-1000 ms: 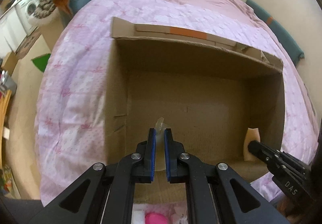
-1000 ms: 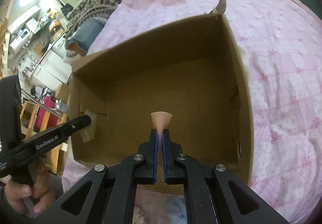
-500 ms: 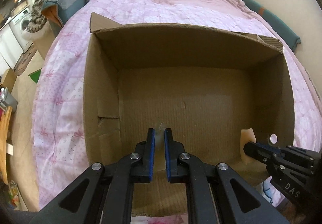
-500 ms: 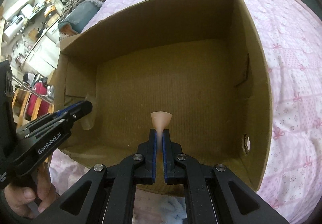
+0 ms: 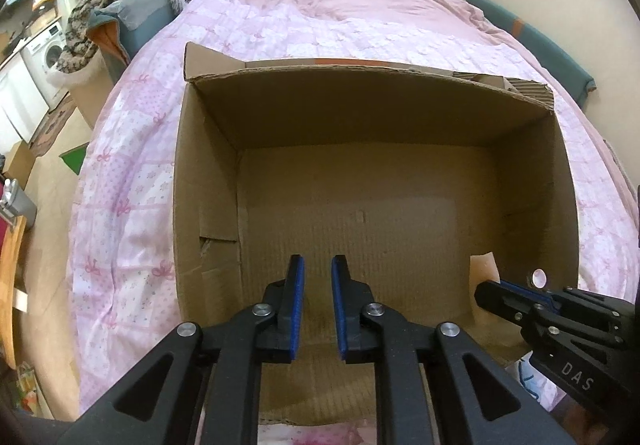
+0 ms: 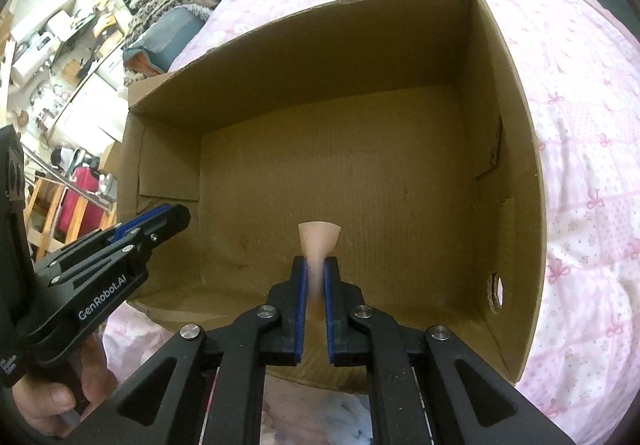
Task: Organize soft objects
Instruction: 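Carry the tan cylinder and the cardboard piece in both grippers over the box, then open both grippers to drop the cylinder and cardboard piece into the box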
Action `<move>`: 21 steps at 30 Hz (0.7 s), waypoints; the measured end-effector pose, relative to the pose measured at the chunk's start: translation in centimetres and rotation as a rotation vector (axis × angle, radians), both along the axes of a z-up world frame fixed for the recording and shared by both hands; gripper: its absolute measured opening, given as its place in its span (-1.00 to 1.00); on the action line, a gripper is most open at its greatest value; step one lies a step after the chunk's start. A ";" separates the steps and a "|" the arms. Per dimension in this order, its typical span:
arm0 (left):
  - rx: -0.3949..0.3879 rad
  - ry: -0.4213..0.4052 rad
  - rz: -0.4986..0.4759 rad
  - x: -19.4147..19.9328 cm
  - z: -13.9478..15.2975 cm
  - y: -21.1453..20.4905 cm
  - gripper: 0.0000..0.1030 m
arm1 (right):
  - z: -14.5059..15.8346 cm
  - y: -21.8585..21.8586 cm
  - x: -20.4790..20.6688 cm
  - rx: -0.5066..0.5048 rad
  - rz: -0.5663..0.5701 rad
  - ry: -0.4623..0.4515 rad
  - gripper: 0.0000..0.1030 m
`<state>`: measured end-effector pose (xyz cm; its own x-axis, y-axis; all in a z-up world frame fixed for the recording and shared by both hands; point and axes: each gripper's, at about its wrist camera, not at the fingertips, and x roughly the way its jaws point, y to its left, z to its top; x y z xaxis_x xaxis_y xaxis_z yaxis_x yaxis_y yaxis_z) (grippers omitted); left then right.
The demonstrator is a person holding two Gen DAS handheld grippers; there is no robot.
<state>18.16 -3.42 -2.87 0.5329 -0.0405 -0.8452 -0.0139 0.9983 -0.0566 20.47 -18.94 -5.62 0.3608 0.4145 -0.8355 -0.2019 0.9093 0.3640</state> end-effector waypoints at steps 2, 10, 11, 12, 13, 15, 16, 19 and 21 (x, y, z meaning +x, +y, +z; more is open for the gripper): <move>0.003 -0.003 -0.001 -0.1 0.1 0.0 -0.71 | 0.0 -0.3 0.0 0.007 -0.008 0.001 -0.67; 0.006 -0.054 0.009 -0.7 1.3 0.2 0.23 | 0.7 -1.0 -0.1 0.066 -0.029 -0.010 0.60; 0.009 -0.066 0.010 -0.8 1.5 0.2 0.25 | 1.0 -1.2 -0.2 0.072 -0.045 -0.026 0.68; 0.009 -0.072 0.011 -0.9 1.7 0.3 0.28 | 1.4 -1.5 -0.3 0.079 -0.064 -0.046 0.70; 0.008 -0.072 0.013 -0.9 1.8 0.3 0.28 | 1.8 -1.7 -0.4 0.086 -0.081 -0.063 0.71; 0.011 -0.078 0.019 -0.9 2.2 0.4 0.28 | 2.3 -2.0 -0.3 0.101 -0.098 -0.072 0.71; 0.018 -0.082 0.025 -1.0 2.3 0.4 0.28 | 2.3 -2.3 -0.3 0.114 -0.105 -0.070 0.71; 0.023 -0.087 0.036 -1.1 2.8 0.8 0.28 | 2.4 -2.6 -0.2 0.115 -0.119 -0.064 0.71; 0.015 -0.089 0.041 -1.2 3.2 1.1 0.28 | 2.6 -2.8 -0.3 0.113 -0.124 -0.070 0.71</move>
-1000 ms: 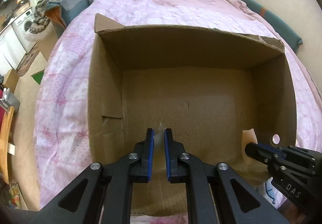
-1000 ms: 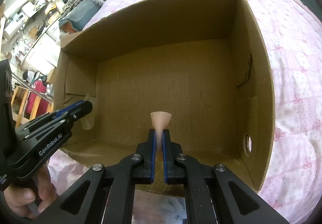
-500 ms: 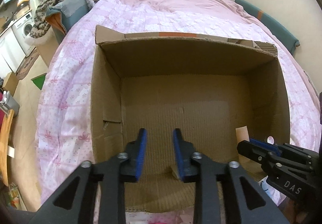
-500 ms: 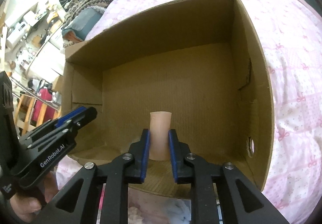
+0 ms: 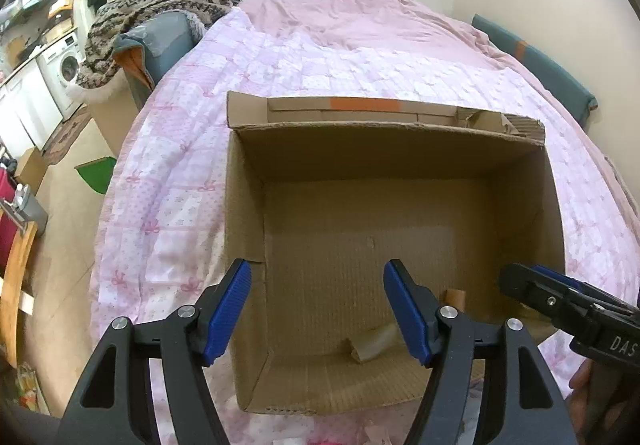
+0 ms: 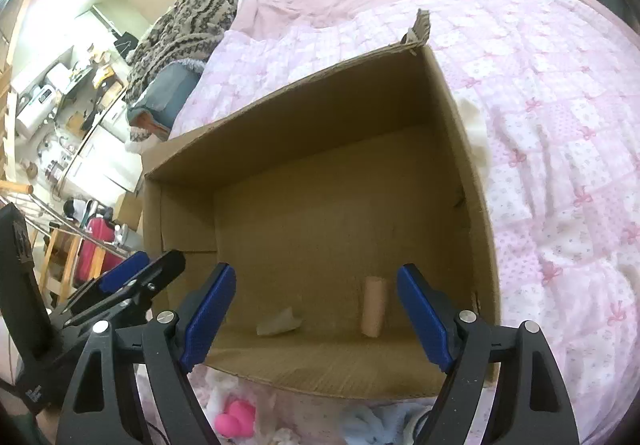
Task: Organize soft objects
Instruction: 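Open both grippers to drop the cylinder and cardboard piece into the box, then move the right gripper to the blue plush slipper while the left gripper approaches the white sock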
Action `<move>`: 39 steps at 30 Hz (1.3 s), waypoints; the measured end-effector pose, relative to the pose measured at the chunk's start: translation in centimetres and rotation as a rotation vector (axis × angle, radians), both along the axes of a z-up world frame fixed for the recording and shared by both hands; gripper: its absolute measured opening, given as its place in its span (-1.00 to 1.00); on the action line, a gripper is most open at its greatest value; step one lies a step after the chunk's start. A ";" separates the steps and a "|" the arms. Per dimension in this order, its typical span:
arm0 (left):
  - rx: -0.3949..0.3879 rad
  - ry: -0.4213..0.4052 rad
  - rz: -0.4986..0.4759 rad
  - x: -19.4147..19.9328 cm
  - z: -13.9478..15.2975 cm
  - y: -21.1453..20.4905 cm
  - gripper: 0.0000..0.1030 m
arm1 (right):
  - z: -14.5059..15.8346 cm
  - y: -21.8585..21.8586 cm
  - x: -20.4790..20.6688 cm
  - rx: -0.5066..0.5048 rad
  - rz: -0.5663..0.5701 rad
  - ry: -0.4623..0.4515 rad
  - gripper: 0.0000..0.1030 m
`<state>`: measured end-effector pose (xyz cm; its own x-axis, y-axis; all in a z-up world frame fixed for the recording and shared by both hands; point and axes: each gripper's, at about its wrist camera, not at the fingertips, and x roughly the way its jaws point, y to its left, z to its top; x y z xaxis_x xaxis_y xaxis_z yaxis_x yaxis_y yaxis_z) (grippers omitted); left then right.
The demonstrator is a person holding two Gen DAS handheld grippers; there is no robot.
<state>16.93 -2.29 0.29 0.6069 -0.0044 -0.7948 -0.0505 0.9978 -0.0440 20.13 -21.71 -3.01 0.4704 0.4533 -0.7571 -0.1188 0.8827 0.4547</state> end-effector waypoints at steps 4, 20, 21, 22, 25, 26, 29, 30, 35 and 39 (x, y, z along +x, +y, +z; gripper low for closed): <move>-0.011 -0.008 0.018 -0.5 0.8 0.7 0.28 | 0.7 -0.1 -0.4 -0.009 0.000 -0.023 0.71; 0.009 -0.042 0.018 -6.4 4.5 2.4 0.28 | 3.9 0.9 -5.3 -0.102 0.077 -0.128 0.71; 0.007 -0.039 0.019 -6.8 4.6 2.6 0.28 | 4.0 0.9 -5.6 -0.102 0.081 -0.128 0.71; 0.003 -0.035 0.021 -7.2 4.7 2.8 0.28 | 4.2 1.0 -5.9 -0.104 0.086 -0.128 0.71; -0.017 -0.014 0.027 -8.6 5.0 3.6 0.28 | 4.5 0.9 -7.1 -0.099 0.096 -0.125 0.71; -0.021 -0.008 0.029 -8.9 5.0 3.8 0.28 | 4.6 0.8 -7.4 -0.099 0.098 -0.119 0.71; -0.034 0.024 0.045 -10.2 4.5 4.3 0.29 | 4.3 0.5 -8.5 -0.092 0.106 -0.093 0.71; -0.042 0.035 0.047 -10.7 4.2 4.4 0.29 | 4.0 0.4 -8.9 -0.098 0.109 -0.080 0.71; -0.052 0.085 0.063 -11.7 2.2 4.7 0.29 | 2.7 -0.4 -10.0 -0.101 0.099 -0.034 0.71; -0.067 0.118 0.089 -11.5 1.1 5.2 0.29 | 1.9 -0.7 -9.7 -0.086 0.069 -0.006 0.71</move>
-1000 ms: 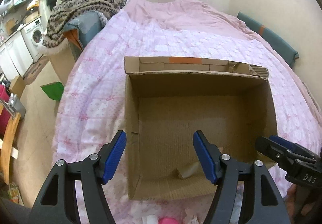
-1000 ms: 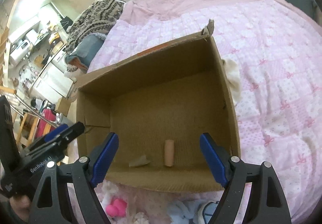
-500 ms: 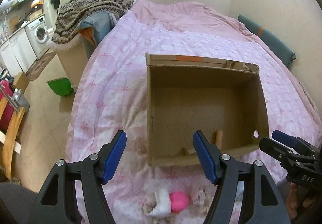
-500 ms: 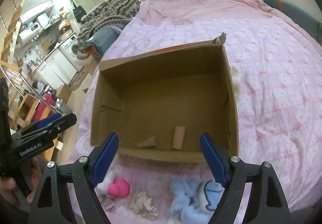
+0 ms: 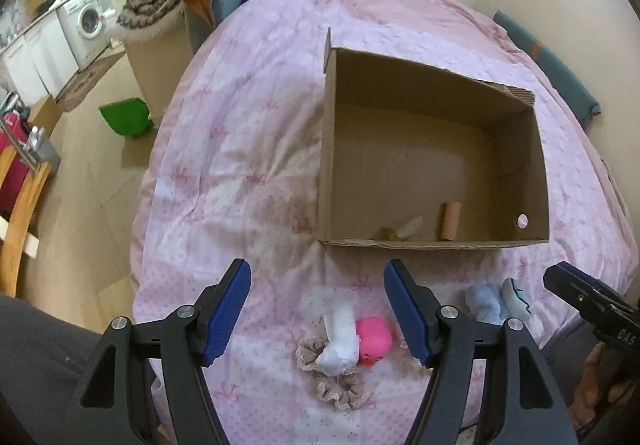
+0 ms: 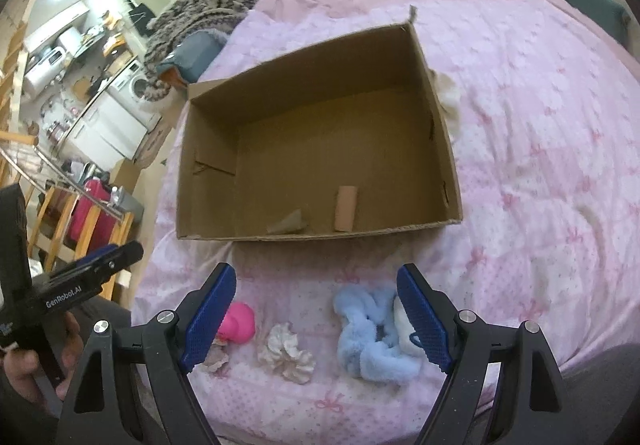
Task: Organize soft objects
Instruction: 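Move the right gripper to the blue plush slipper while the left gripper approaches the white sock, then grasp the blue plush slipper with the right gripper while the left gripper grasps the white sock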
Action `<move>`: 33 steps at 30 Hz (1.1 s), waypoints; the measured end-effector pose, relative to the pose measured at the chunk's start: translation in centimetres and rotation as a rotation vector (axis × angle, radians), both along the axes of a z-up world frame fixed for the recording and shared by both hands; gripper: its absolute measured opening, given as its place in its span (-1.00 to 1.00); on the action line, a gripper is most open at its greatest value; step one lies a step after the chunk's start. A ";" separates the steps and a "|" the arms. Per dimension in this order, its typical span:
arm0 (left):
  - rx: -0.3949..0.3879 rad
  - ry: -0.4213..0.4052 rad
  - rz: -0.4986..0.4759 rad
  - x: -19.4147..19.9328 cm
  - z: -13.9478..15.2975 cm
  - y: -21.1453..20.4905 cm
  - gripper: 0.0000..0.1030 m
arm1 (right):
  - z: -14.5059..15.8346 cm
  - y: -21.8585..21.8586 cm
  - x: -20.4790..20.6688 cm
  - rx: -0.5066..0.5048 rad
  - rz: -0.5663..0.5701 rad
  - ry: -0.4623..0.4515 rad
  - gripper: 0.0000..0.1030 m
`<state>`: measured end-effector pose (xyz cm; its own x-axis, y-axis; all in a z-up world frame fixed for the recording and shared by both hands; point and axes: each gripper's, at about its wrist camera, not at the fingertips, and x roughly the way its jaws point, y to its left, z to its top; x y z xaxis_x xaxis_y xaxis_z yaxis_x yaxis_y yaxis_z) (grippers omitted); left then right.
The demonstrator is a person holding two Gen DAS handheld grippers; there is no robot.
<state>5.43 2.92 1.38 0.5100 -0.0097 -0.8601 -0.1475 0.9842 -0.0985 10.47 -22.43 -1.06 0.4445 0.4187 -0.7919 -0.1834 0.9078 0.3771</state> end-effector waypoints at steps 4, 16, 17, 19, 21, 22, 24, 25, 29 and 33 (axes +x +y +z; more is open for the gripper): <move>-0.003 0.011 0.035 0.3 -0.7 0.5 0.29 | -0.8 -0.4 0.6 0.012 -0.028 0.031 0.71; -0.038 0.045 0.092 1.0 -1.9 2.1 0.29 | -5.2 -3.0 3.1 0.012 -0.151 0.255 0.70; -0.041 0.049 0.096 1.0 -2.0 2.3 0.29 | -5.8 -2.7 3.3 -0.032 -0.148 0.279 0.70; -0.052 0.056 0.100 1.1 -2.1 2.4 0.29 | -7.2 -1.9 3.4 -0.145 -0.143 0.331 0.70; -0.063 0.066 0.100 1.1 -2.4 2.6 0.29 | -8.6 -0.8 3.3 -0.160 -0.076 0.391 0.70; -0.065 0.069 0.100 1.1 -2.4 2.6 0.29 | -9.3 0.0 3.2 -0.172 -0.028 0.418 0.70; -0.065 0.071 0.100 1.1 -2.5 2.7 0.29 | -9.9 1.5 3.0 -0.261 0.026 0.418 0.71; -0.064 0.072 0.102 1.1 -2.5 2.8 0.29 | -10.3 2.2 3.0 -0.308 0.046 0.414 0.72; -0.065 0.087 0.114 1.2 -2.8 3.1 0.29 | -11.9 3.5 3.4 -0.391 0.079 0.428 0.81; -0.061 0.147 0.136 1.4 -4.0 3.8 0.29 | -11.7 4.0 3.4 -0.433 0.083 0.383 0.14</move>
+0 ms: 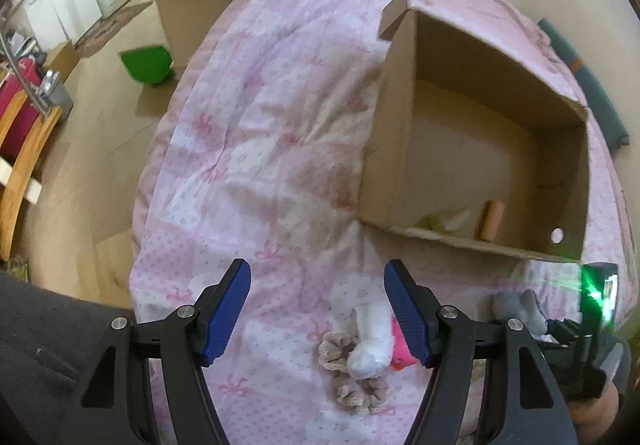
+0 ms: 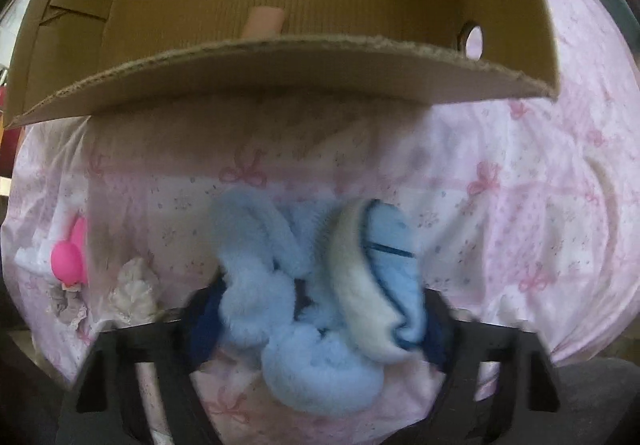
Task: Organize soft objects
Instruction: 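Grasp the blue plush slipper with the right gripper while the left gripper grasps the white sock, then carry the slipper and sock over the box and open the left gripper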
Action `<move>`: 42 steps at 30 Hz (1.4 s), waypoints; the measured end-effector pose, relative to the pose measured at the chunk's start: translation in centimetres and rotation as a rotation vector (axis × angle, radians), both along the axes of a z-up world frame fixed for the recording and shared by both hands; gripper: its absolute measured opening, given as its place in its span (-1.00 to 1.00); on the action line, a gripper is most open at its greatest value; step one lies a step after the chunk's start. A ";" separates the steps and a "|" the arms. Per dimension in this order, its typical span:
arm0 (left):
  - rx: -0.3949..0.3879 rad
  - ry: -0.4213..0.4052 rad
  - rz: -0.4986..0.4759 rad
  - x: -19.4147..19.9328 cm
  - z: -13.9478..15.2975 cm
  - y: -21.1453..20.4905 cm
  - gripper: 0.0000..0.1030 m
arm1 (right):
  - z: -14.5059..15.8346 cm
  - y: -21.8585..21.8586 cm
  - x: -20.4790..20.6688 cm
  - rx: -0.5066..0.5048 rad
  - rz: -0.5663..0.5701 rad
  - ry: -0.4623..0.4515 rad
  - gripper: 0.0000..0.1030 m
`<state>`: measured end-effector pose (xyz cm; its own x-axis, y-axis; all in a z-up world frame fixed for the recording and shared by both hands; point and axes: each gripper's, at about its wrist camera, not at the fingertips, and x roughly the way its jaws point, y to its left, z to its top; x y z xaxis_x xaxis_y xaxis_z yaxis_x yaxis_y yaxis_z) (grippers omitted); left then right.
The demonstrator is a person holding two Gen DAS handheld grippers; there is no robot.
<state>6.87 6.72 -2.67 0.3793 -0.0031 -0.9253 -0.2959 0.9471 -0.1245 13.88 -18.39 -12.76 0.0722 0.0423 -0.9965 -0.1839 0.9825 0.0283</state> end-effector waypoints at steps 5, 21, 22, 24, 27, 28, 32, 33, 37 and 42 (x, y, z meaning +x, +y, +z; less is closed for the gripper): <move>-0.011 0.086 0.012 0.2 -1.8 0.7 0.29 | 0.9 -0.1 -0.3 0.008 0.010 -0.025 -0.36; -0.105 0.302 -0.255 0.3 -7.0 -5.1 -0.49 | 7.0 -1.8 -2.3 0.304 -0.062 -0.234 -0.41; -0.093 0.303 -0.266 0.2 -7.1 -5.3 -0.51 | 6.9 -1.7 -2.3 0.306 -0.057 -0.230 -0.41; -0.090 0.277 -0.292 0.0 -6.6 -5.8 -0.55 | 6.6 -1.4 -1.7 0.305 -0.049 -0.221 -0.41; -0.067 0.199 -0.304 -0.7 -4.5 -6.0 -0.57 | 6.9 -2.0 -1.6 0.319 -0.043 -0.220 -0.41; -0.058 0.165 -0.301 -0.6 -3.6 -5.8 -0.57 | 7.0 -2.0 -1.7 0.329 -0.040 -0.223 -0.41; -0.022 0.101 -0.267 -0.8 -1.9 -5.0 -0.57 | 7.8 -1.3 -2.4 0.367 -0.001 -0.245 -0.41; -0.014 0.104 -0.258 -0.8 -1.9 -4.8 -0.57 | 7.8 -1.3 -2.5 0.367 0.009 -0.247 -0.40; 0.011 0.114 -0.224 -0.5 -2.2 -4.3 -0.57 | 7.4 -0.3 -2.6 0.345 0.043 -0.236 -0.40; 0.028 0.107 -0.212 -0.4 -2.4 -4.5 -0.56 | 7.6 0.4 -2.8 0.344 0.053 -0.239 -0.40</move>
